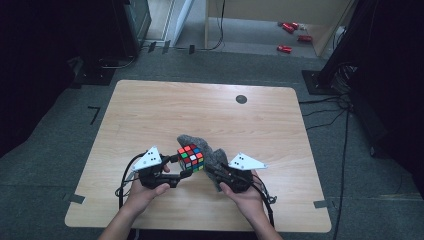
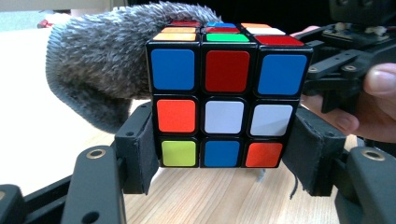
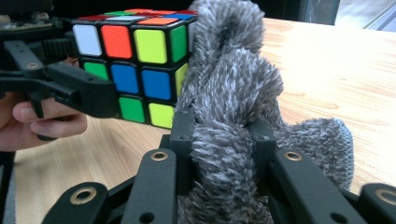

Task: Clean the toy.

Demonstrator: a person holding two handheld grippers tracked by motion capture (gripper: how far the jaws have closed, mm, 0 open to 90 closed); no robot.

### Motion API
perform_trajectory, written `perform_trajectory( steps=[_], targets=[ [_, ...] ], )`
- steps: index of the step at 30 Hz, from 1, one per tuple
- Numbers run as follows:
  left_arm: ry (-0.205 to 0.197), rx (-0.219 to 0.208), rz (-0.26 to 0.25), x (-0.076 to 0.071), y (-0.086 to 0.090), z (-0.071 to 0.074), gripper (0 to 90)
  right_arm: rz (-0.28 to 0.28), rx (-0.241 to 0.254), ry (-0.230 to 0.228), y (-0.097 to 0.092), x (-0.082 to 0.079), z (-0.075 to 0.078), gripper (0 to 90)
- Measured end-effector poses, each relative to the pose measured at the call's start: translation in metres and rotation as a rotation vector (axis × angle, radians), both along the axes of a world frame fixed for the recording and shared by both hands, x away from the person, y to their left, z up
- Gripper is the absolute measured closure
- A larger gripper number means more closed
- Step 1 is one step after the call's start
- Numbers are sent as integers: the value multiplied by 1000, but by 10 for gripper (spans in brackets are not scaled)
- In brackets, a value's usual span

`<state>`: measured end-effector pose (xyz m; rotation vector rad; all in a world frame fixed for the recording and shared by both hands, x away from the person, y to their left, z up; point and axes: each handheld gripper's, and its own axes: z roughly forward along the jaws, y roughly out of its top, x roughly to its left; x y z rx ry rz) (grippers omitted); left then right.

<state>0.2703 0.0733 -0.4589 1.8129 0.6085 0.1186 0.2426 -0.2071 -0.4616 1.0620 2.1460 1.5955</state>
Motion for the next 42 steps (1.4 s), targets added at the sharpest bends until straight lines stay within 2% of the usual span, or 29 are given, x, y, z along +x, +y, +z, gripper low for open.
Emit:
perform_trajectory(
  steps=[3, 4, 5, 6, 8, 9, 11, 14, 18, 19, 21, 25, 26, 27, 28, 31, 34, 36, 40, 42],
  targets=[
    [4, -6, -1, 1, 1, 0, 353, -4, -17, -23, 1, -2, 5, 715],
    [2, 4, -9, 1, 0, -1, 353, -5, 7, -53, -2, -5, 11, 715],
    [2, 4, -9, 1, 0, -1, 353, -5, 7, -53, -2, -5, 11, 715],
    [6, 7, -17, 1, 0, -2, 353, -4, 57, -67, -6, -6, 17, 715],
    [6, 15, -22, 0, -2, -2, 353, -3, 68, -70, -7, -6, 18, 715],
    [7, 18, -20, 1, -2, -2, 353, -2, 67, -69, -7, -5, 17, 715],
    [3, 15, -5, 1, 0, -1, 353, 7, 69, -34, -6, -3, 9, 715],
    [6, -3, 4, 1, 2, 1, 353, 21, 33, 7, -2, -1, 2, 715],
    [17, -12, -8, 2, 3, 0, 353, 14, 28, -6, -2, -2, 6, 715],
    [14, -1, -15, 2, 1, -1, 353, 6, 55, -35, -5, -4, 13, 715],
    [2, 22, -25, -1, -3, -2, 353, -3, 80, -51, -8, -5, 18, 716],
    [-4, 12, -18, -1, -3, 0, 353, 0, 85, -36, -8, -4, 13, 715],
    [-6, 7, -7, -1, -1, 1, 353, 5, 80, -18, -8, -2, 10, 715],
    [-5, 2, 4, -1, 0, 1, 353, 18, 50, 14, -4, -1, 4, 715],
    [-2, -2, 9, 0, 1, 1, 353, 23, 43, 19, -3, -1, 3, 715],
    [17, -14, 21, 3, 5, 1, 353, 33, 42, 14, -1, -3, 6, 715],
    [21, -9, 10, 3, 3, -1, 353, 28, 35, -33, -3, -6, 15, 715],
    [14, 27, -17, -1, -4, -3, 353, 8, 58, -55, -7, -6, 19, 715],
    [7, 41, -6, -2, -8, -3, 353, -7, 41, -56, -9, -4, 16, 716],
    [7, 30, 3, -2, -6, -3, 353, 2, 44, -28, -9, -1, 10, 716]
  ],
)
